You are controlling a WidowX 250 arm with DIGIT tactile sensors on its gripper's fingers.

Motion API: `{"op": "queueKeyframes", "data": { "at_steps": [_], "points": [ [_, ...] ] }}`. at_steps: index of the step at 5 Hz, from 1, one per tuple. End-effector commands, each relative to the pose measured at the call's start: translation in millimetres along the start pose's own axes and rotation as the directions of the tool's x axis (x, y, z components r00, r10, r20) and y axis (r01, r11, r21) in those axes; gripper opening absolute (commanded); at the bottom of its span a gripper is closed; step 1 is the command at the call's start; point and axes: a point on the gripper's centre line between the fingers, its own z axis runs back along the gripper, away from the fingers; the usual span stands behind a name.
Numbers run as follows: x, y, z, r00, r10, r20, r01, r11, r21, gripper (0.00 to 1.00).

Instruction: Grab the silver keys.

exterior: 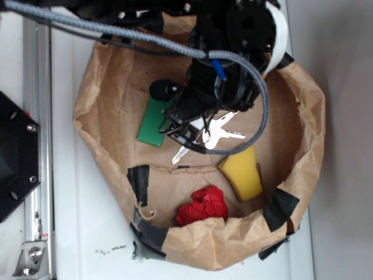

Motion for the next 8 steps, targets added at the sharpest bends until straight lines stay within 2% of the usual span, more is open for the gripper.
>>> {"op": "queueKeyframes", "data": {
  "at_steps": [1,2,5,8],
  "points": [
    [11,-39,-8,0.997,-0.041,0.071,0.04,0.999,0.012,1.0],
    [16,-39,-12,0.996,-0.007,0.094,0.003,0.999,0.043,1.0],
    [24,-28,-24,0.986,0.101,0.131,-0.113,0.99,0.081,1.0],
    [4,0,-33,0.99,0.086,0.115,-0.102,0.984,0.146,1.0]
  ]
}}
